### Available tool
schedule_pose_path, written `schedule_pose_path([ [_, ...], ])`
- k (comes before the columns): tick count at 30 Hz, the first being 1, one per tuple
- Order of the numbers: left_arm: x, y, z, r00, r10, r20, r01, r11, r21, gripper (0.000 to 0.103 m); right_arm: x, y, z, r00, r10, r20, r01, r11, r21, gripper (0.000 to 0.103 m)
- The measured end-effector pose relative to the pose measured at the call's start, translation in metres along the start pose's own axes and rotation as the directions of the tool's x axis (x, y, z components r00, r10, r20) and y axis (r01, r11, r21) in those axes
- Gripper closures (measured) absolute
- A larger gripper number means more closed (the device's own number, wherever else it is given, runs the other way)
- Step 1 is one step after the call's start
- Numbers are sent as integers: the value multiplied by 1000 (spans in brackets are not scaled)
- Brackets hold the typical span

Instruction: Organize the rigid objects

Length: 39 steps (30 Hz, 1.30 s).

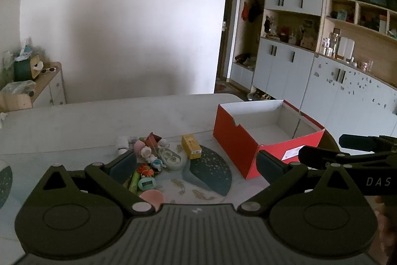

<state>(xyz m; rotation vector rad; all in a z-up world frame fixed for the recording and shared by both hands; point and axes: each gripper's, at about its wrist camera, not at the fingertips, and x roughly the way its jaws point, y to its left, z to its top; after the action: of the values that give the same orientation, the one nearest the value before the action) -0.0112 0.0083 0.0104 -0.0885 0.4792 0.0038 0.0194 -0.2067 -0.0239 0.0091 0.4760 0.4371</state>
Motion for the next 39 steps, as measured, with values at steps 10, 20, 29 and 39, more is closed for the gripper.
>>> schedule_pose_path([
  [10,11,4,0,1000,10,-12,-10,1000,-7,0,22,1,0,999,32,-26,-33,999,-14,0],
  [20,34,25,1,998,51,-39,-53,997,-50,0,63,6,7,989,129,-77,-134,989,-56,0],
  [29,83,52,-20,989,74,-127,-85,992,-91,0,132,4,26,975,173,-138,-183,981,-64,0],
  [39,128,66,-51,973,106,-204,-131,985,-109,0,218,16,26,959,158,-235,-186,977,-104,2],
])
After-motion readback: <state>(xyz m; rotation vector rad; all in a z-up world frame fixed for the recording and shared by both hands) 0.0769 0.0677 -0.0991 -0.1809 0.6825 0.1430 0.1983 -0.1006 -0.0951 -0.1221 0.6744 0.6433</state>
